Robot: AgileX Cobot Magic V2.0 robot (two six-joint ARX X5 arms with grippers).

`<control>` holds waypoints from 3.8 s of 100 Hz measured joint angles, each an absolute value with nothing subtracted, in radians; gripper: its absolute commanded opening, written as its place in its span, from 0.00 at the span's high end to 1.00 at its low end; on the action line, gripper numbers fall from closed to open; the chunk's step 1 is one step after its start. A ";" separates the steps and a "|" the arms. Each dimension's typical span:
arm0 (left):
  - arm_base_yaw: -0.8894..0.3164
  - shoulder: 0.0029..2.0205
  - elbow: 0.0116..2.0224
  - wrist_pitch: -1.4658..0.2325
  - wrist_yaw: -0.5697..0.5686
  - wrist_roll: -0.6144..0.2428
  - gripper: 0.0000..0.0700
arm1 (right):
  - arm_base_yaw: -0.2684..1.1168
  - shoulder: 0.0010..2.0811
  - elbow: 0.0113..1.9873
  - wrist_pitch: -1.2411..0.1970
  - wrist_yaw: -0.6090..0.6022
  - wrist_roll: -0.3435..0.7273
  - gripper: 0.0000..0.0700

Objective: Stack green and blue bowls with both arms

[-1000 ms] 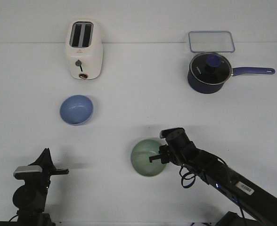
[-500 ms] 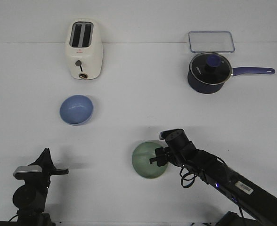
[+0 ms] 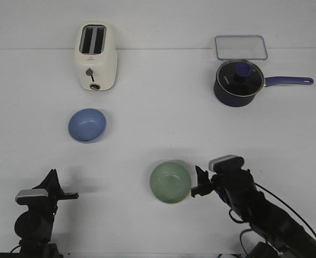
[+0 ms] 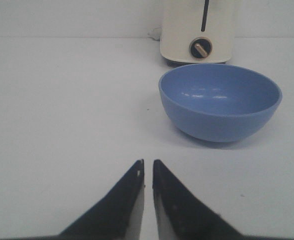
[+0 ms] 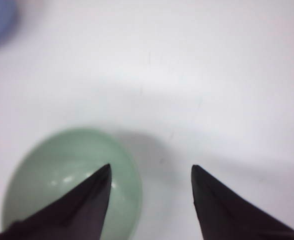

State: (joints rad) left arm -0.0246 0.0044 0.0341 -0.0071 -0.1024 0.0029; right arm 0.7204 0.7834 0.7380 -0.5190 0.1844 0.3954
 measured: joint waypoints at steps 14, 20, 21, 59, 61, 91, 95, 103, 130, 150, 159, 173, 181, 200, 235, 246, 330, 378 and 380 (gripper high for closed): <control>-0.025 0.004 0.034 -0.007 -0.102 0.001 0.98 | 0.802 0.559 0.643 -0.495 0.291 0.388 0.52; -0.025 0.004 0.034 -0.007 -0.102 -0.019 0.98 | 0.824 0.481 0.608 -0.487 0.308 0.387 0.52; -0.025 0.004 0.034 -0.007 -0.102 -0.025 0.98 | 0.826 0.470 0.604 -0.486 0.310 0.386 0.52; -0.025 0.008 0.047 0.006 -0.059 -0.413 0.98 | 0.839 0.389 0.567 -0.512 0.313 0.382 0.52; -0.025 0.015 0.057 -0.002 -0.054 -0.429 0.98 | 0.839 0.389 0.567 -0.511 0.314 0.382 0.52; -0.025 0.488 0.543 -0.191 -0.013 -0.406 0.59 | 0.839 0.389 0.567 -0.512 0.314 0.382 0.52; -0.025 0.592 0.618 -0.228 0.012 -0.376 0.45 | 0.839 0.389 0.567 -0.512 0.314 0.382 0.52; -0.028 0.796 0.766 -0.294 0.033 -0.321 0.37 | 0.839 0.389 0.567 -0.512 0.314 0.382 0.52; -0.028 1.363 1.110 -0.430 0.033 -0.225 0.37 | 0.839 0.389 0.567 -0.511 0.314 0.382 0.52; -0.027 1.586 1.191 -0.429 0.024 -0.218 0.38 | 0.839 0.389 0.567 -0.504 0.314 0.382 0.52; -0.024 1.631 1.191 -0.414 0.024 -0.218 0.39 | 0.839 0.389 0.567 -0.504 0.315 0.382 0.52; -0.020 1.668 1.192 -0.384 0.023 -0.219 0.49 | 0.839 0.389 0.567 -0.504 0.332 0.382 0.52; -0.020 1.684 1.192 -0.371 0.024 -0.219 0.75 | 0.839 0.389 0.567 -0.504 0.342 0.381 0.52; -0.020 1.695 1.192 -0.367 0.023 -0.219 0.99 | 0.839 0.389 0.567 -0.488 0.342 0.381 0.52; -0.041 1.507 1.192 -0.399 0.124 -0.208 0.99 | 0.839 0.389 0.567 -0.489 0.342 0.374 0.52; -0.107 1.394 1.195 -0.457 0.204 -0.207 0.99 | 0.839 0.389 0.567 -0.489 0.341 0.374 0.52; -0.764 1.510 1.135 -0.394 0.125 -0.321 0.59 | 0.839 0.389 0.567 -0.489 0.344 0.371 0.52; -0.691 1.219 1.136 -0.407 -0.006 -0.273 0.44 | 0.839 0.389 0.567 -0.489 0.344 0.371 0.52; -0.685 1.187 1.136 -0.418 -0.020 -0.266 0.44 | 0.839 0.389 0.567 -0.489 0.344 0.371 0.52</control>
State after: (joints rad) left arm -0.6846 1.1870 1.1358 -0.4179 -0.0200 -0.2661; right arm 0.8394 0.3893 0.5674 -0.4892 0.3443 0.3706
